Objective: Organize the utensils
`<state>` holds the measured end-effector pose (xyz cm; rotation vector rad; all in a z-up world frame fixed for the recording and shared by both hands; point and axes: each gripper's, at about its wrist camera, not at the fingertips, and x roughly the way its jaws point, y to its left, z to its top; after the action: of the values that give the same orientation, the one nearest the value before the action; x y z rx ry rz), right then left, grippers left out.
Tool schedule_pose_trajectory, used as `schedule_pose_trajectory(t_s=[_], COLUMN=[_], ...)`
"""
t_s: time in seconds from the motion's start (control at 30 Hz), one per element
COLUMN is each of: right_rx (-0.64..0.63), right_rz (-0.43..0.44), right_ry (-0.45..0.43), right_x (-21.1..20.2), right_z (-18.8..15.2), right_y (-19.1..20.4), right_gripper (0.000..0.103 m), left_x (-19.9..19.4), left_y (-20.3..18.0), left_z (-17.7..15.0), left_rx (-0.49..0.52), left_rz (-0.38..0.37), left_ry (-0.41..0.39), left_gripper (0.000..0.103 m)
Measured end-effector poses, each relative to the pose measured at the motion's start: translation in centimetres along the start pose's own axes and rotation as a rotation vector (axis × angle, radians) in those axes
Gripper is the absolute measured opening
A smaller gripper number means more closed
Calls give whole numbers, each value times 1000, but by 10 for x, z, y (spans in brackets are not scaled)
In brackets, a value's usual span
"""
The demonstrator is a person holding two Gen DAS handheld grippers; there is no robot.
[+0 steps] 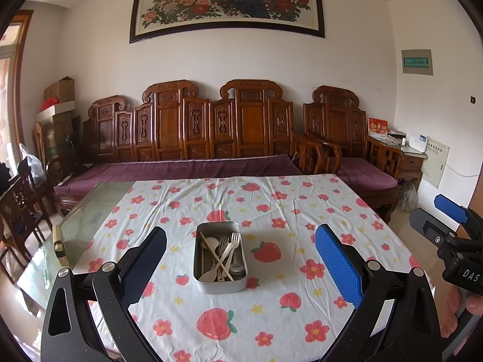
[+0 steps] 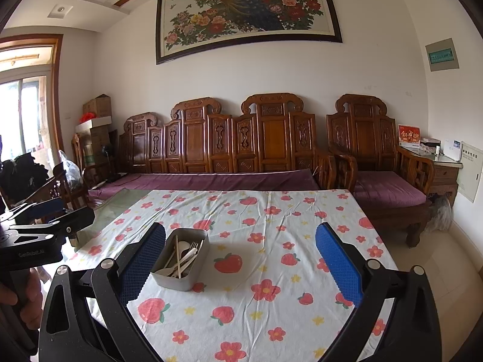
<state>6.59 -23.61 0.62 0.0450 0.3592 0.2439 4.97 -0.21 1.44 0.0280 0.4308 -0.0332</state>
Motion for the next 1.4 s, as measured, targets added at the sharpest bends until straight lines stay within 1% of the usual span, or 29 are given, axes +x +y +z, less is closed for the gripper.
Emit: schedule_pose_trajectory(t_s=[1.4], right_rx=[3], right_rz=[-1], right_ry=[1], right_x=[1], right_z=[-2], right_y=[1], right_gripper=[100], left_x=[-1], left_y=[-1], left_z=[0], left_rx=[-3], left_rz=[-1], left_ry=[-2], left_gripper=[95])
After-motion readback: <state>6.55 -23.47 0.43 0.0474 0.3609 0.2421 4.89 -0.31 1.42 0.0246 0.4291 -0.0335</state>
